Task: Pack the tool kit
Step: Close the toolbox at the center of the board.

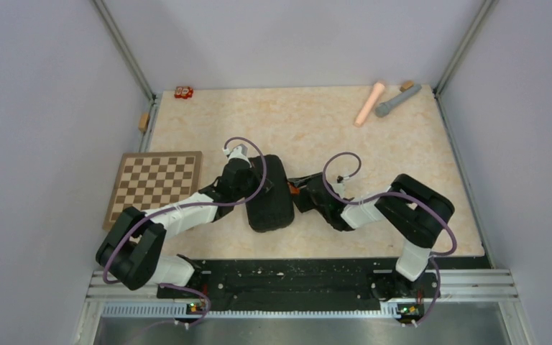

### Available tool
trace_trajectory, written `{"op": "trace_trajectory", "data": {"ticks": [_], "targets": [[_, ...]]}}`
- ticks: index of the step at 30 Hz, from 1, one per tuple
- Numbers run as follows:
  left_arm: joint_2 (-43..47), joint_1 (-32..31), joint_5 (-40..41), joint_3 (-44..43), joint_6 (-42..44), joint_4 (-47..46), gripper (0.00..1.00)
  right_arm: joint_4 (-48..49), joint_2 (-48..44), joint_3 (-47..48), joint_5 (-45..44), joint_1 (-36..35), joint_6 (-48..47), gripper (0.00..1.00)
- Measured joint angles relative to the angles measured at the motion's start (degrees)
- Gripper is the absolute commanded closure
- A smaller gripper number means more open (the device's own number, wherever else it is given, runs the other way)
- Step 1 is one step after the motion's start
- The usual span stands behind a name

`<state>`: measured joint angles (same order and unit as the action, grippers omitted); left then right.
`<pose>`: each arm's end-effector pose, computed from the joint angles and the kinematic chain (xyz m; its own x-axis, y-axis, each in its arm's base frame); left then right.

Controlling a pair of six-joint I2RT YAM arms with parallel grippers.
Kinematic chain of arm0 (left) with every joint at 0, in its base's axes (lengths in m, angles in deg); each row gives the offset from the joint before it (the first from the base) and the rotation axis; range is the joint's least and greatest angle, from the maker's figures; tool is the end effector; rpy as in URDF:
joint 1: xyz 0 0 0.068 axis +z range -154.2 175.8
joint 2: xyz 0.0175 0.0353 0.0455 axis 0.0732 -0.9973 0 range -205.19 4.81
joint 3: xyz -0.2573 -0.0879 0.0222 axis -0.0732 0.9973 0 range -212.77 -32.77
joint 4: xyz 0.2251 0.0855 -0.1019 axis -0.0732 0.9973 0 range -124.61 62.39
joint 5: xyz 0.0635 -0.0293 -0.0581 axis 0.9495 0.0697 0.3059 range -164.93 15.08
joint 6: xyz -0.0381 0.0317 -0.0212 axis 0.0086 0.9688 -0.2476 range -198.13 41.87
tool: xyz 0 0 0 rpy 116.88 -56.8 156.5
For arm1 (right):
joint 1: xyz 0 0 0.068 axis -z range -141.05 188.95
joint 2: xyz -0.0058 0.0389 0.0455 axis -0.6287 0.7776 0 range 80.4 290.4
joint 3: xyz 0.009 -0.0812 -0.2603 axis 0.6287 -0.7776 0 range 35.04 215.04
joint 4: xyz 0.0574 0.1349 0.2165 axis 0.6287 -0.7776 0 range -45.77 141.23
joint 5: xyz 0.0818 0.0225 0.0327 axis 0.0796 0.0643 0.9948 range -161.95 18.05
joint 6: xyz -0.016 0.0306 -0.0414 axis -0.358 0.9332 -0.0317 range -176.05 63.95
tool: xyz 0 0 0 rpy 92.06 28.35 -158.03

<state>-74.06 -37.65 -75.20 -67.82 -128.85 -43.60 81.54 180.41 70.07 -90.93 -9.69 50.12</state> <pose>0.2314 -0.1531 0.1835 -0.7309 -0.4448 -0.5176 -0.0178 0.7707 -0.6370 0.2151 0.2269 0.1156 -0.4073 0.9119 0.0513 0.5094 0.1802 0.8414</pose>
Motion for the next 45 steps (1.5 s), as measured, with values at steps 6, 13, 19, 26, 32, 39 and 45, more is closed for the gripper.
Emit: {"op": "trace_trajectory", "data": {"ticks": [6, 13, 19, 26, 32, 39, 45], "targets": [[0.2, 0.0, 0.1, 0.0, 0.0, 0.4, 0.98, 11.5, 3.7, -2.8, -0.4, -0.4, -0.8, 0.48], [0.2, 0.0, 0.1, 0.0, 0.0, 0.5, 0.98, 28.5, 8.0, -8.9, -3.6, -0.5, -7.5, 0.56], [0.2, 0.0, 0.1, 0.0, 0.0, 0.5, 0.98, 42.0, 14.1, -11.3, -5.3, -0.5, -13.4, 0.65], [0.3, 0.0, 0.1, 0.0, -0.1, 0.5, 0.98, 50.9, 18.8, -10.7, -4.2, -0.5, -18.4, 0.64], [0.4, 0.0, 0.0, 0.0, -0.2, 0.6, 0.98, 52.9, 18.8, -9.4, -3.6, -0.5, -23.1, 0.62], [0.4, 0.0, 0.0, 0.0, -0.2, 0.6, 0.98, 53.3, 20.0, -9.1, -2.4, -0.3, -25.3, 0.62], [0.4, 0.0, 0.0, 0.0, -0.2, 0.7, 0.98, 53.9, 20.5, -8.6, -1.5, 0.2, -26.7, 0.59]]}}
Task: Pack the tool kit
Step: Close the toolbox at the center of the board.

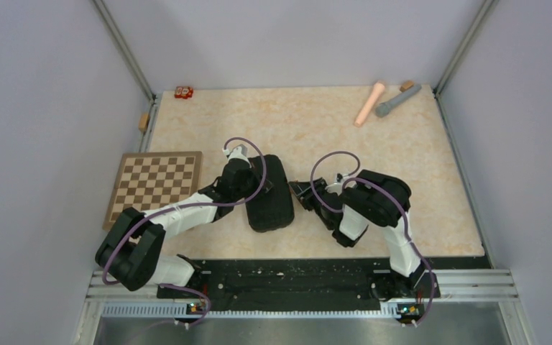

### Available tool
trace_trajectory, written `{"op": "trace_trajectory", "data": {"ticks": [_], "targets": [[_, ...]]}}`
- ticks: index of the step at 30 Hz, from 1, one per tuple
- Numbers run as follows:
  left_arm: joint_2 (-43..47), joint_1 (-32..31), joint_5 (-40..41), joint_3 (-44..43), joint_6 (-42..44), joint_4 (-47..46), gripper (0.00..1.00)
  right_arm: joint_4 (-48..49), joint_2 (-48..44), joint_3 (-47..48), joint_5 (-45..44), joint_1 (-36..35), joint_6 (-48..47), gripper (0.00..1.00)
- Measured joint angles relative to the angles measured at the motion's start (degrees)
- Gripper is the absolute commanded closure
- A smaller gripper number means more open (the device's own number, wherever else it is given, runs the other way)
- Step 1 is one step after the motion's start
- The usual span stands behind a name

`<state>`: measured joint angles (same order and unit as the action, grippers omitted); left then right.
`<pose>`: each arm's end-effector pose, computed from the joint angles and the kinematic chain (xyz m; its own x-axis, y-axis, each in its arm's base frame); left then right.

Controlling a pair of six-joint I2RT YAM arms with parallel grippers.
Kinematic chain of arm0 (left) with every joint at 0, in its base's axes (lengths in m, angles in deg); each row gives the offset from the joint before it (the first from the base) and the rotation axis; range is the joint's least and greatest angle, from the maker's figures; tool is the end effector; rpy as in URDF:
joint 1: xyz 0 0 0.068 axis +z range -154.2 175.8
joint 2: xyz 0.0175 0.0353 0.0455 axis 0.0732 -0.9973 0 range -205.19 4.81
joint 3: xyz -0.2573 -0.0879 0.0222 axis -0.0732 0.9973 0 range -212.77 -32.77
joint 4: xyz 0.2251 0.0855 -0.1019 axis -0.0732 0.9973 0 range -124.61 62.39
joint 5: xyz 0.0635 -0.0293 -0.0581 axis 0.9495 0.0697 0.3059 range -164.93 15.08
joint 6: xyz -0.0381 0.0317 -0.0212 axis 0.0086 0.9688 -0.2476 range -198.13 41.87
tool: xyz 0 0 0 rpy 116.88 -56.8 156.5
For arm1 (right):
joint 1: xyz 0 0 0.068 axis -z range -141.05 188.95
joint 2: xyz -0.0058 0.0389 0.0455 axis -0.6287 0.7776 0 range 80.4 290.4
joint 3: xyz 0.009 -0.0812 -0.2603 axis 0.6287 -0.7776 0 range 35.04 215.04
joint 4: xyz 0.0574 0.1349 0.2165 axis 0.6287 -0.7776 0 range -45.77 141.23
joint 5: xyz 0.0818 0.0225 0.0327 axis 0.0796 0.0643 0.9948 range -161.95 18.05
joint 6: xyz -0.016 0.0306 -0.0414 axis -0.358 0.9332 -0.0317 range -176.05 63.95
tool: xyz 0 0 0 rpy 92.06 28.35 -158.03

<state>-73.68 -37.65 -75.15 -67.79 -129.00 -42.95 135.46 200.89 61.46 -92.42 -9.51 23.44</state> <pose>0.2304 -0.1524 0.1841 -0.7326 -0.4456 -0.5145 -0.0229 0.7716 -0.6357 0.2097 0.2179 0.0740 -0.4855 0.8411 -0.2385 0.0252 0.2862 0.9579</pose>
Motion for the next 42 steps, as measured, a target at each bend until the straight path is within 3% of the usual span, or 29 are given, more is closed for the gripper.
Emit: {"op": "trace_trajectory", "data": {"ticks": [16, 42], "targets": [[0.0, 0.0, -0.1, 0.0, 0.0, 0.0, 0.98, -0.4, -2.3, 1.2, 3.8, 0.8, -4.3, 0.59], [0.1, 0.0, -0.1, 0.0, 0.4, 1.2, 0.99, -5.6, -5.4, 1.0, 10.3, 2.5, -1.3, 0.60]]}}
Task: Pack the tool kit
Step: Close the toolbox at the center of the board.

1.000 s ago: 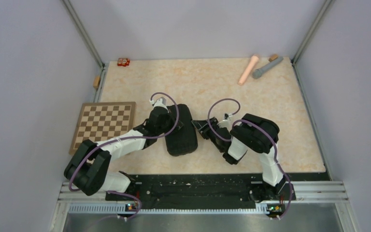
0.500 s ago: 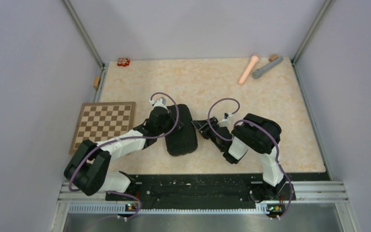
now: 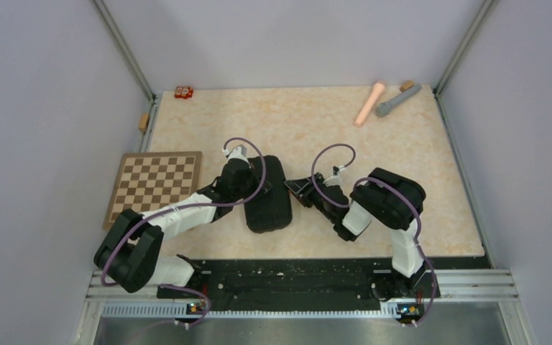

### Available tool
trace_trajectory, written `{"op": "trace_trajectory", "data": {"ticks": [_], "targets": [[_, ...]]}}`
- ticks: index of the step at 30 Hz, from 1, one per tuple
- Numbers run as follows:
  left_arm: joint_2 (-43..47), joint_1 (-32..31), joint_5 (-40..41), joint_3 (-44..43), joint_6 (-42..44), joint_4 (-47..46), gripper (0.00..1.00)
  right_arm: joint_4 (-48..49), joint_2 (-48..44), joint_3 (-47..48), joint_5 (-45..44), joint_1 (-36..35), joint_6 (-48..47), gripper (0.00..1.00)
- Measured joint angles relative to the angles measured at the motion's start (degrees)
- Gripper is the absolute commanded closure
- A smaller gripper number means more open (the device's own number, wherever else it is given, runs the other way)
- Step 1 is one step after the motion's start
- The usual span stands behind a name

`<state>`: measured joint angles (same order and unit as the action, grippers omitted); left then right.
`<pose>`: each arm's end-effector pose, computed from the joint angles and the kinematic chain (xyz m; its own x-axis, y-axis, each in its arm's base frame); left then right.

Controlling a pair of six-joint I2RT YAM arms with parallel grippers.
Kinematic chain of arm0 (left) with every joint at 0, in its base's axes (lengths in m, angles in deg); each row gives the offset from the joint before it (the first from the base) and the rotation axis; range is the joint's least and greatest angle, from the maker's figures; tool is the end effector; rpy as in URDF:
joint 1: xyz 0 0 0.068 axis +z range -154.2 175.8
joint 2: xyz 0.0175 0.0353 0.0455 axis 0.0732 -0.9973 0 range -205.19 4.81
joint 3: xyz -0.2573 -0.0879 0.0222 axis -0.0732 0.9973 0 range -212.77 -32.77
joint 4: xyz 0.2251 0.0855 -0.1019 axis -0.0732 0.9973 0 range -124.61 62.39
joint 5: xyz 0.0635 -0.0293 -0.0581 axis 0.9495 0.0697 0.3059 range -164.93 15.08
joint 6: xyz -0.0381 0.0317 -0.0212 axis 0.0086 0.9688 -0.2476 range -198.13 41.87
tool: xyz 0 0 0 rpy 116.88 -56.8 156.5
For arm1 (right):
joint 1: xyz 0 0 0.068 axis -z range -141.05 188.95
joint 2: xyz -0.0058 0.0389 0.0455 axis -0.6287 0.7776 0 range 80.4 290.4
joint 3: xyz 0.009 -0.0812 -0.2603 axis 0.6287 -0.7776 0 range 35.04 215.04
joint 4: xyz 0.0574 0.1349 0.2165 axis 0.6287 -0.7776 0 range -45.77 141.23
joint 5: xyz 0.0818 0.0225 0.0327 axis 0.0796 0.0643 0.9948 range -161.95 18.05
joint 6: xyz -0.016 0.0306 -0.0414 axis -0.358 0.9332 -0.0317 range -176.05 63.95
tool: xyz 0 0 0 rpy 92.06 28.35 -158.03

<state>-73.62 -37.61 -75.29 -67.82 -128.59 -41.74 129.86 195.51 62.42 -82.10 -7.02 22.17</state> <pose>0.2293 -0.1515 0.1826 -0.7422 -0.4342 -0.5106 -0.0274 0.7808 -0.6242 0.2195 0.2181 0.0928 -0.5969 0.7690 -0.2289 -0.0122 0.2765 0.9609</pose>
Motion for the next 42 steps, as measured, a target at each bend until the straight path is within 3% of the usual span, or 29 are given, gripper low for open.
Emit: {"op": "trace_trajectory", "data": {"ticks": [10, 26, 34, 42], "targets": [[1.7, 0.2, 2.0, -0.5, 3.2, 4.0, 0.99, -12.2, -4.9, 2.5, 8.2, 1.2, 1.5, 0.61], [5.3, 1.4, 8.6, 0.0, 8.6, 8.6, 0.99, -15.5, -5.0, 8.2, 23.6, 1.0, 0.3, 0.61], [5.8, 1.5, 9.4, 0.7, 9.5, 8.2, 0.99, -19.1, -5.2, 10.0, 25.8, 1.0, -1.2, 0.61], [7.2, 1.5, 9.4, 0.9, 9.7, 8.4, 0.99, -21.0, -5.2, 10.3, 25.7, 1.0, -1.1, 0.76]]}}
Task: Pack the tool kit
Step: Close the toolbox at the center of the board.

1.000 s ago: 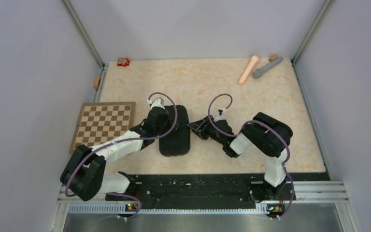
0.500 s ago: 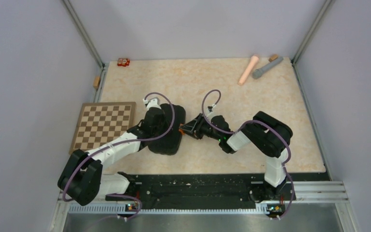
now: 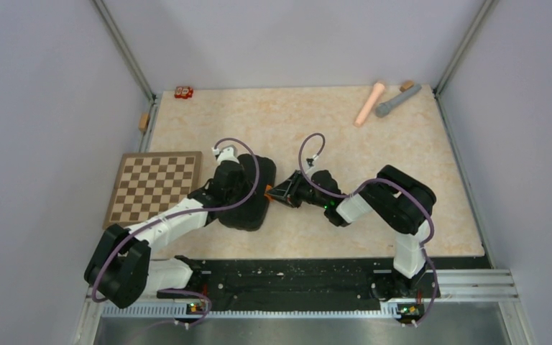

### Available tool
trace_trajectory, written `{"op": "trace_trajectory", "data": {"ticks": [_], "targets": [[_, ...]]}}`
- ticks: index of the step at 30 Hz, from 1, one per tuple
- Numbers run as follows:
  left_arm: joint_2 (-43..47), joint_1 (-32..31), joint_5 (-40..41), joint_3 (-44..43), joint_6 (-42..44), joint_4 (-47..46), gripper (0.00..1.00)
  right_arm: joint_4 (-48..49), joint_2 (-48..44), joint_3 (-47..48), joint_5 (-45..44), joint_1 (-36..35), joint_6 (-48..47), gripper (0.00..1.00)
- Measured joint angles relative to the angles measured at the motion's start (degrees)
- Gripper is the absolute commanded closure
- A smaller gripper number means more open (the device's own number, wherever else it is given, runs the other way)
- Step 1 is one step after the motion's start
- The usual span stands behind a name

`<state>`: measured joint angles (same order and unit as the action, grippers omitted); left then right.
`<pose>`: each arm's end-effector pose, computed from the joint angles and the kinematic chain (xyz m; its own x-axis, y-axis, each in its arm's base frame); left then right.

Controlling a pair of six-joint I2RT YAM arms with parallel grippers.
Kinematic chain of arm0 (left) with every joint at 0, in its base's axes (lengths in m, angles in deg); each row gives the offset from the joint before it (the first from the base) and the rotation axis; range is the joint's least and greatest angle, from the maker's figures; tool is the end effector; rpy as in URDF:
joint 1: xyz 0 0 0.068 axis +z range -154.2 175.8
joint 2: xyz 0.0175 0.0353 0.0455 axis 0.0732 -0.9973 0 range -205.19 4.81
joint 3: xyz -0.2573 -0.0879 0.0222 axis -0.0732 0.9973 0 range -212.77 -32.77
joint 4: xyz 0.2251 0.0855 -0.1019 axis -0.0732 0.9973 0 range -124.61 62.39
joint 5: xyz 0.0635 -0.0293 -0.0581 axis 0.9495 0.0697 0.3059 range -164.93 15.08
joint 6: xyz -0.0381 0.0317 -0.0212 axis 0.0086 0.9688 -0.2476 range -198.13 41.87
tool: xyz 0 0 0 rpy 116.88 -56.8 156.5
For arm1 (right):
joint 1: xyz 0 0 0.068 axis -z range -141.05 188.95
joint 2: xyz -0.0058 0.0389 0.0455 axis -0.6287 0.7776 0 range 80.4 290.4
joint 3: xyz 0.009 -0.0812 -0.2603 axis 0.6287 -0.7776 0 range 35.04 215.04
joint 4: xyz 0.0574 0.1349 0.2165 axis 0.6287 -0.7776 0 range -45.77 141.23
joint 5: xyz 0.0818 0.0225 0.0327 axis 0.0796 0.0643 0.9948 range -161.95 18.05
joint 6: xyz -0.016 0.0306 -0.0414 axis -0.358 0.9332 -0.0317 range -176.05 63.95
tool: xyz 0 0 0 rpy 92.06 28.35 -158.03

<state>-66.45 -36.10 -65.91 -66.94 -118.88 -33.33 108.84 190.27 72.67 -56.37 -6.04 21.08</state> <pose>0.2174 -0.1287 0.1958 -0.6718 -0.3411 -0.6575 -0.0277 0.8986 -0.4379 0.2382 0.2517 0.1194 -0.8829 0.4452 -0.1494 -0.0185 0.2849 0.9584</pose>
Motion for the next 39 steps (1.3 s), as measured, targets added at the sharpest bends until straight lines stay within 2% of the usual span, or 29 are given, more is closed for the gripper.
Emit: {"op": "trace_trajectory", "data": {"ticks": [3, 12, 24, 34, 39], "targets": [[0.9, 0.0, -0.2, 0.0, 0.3, 1.2, 0.98, -0.7, 0.0, 0.0, 0.5, -0.2, 0.3, 0.82], [2.8, -0.3, -3.2, 0.0, 0.9, 4.8, 0.98, 2.5, 2.1, -0.2, 2.2, -0.3, 3.1, 0.84], [3.2, -0.3, -5.3, 0.1, 0.9, 5.4, 0.97, 25.6, 13.2, -3.5, 5.4, 0.8, 9.7, 0.84], [3.2, -0.2, -6.2, -0.4, 1.7, 6.0, 0.89, 22.7, 11.8, -3.1, 6.0, 1.0, 6.8, 0.87], [3.2, -0.5, -6.7, -0.8, 1.8, 6.8, 0.82, 25.4, 14.3, -3.8, 5.9, 1.0, 9.0, 0.87]]}}
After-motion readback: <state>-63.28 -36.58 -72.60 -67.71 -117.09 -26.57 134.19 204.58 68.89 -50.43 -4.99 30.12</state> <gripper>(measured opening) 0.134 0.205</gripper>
